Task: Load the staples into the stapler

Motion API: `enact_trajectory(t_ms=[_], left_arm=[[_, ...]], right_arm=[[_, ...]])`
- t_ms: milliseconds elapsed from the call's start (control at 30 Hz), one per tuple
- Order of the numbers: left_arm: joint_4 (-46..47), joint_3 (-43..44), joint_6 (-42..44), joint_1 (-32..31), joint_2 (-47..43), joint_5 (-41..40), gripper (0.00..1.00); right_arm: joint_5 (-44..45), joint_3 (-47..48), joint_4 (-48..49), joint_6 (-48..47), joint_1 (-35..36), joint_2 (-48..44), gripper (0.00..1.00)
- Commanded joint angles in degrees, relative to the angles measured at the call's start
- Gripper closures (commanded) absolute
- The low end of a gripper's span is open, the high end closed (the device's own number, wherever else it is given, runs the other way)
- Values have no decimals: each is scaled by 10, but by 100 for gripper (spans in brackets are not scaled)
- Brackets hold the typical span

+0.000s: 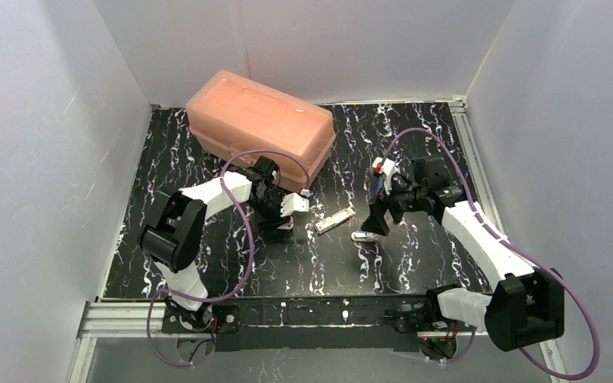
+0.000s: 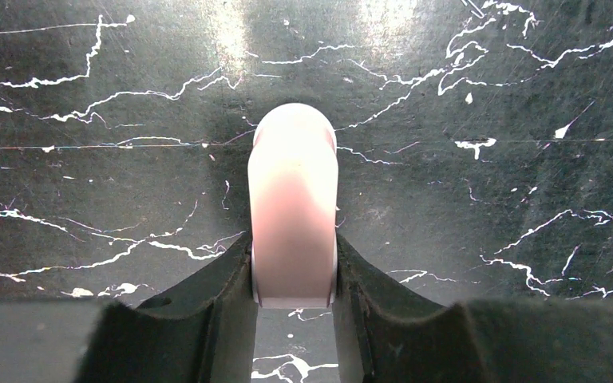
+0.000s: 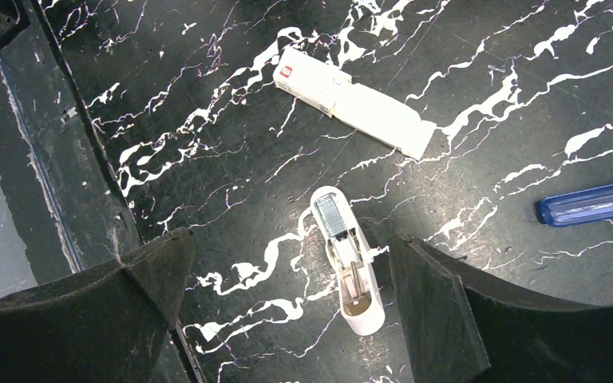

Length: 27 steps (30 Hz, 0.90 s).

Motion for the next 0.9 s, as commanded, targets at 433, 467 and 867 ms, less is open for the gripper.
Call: enact_trajectory(t_ms=[433,467,867], left_arm=[[-28,8,-16,2,-1,-50,53],[-28,7,-18,2,-7,-50,52],[6,-20,-88,2,-151,20,27]], right_arm=[[-1,5,8,-2,-2,11,1],[1,4,8,-3,-2,10,1],[110,27,-83,-74,-2,16,1]])
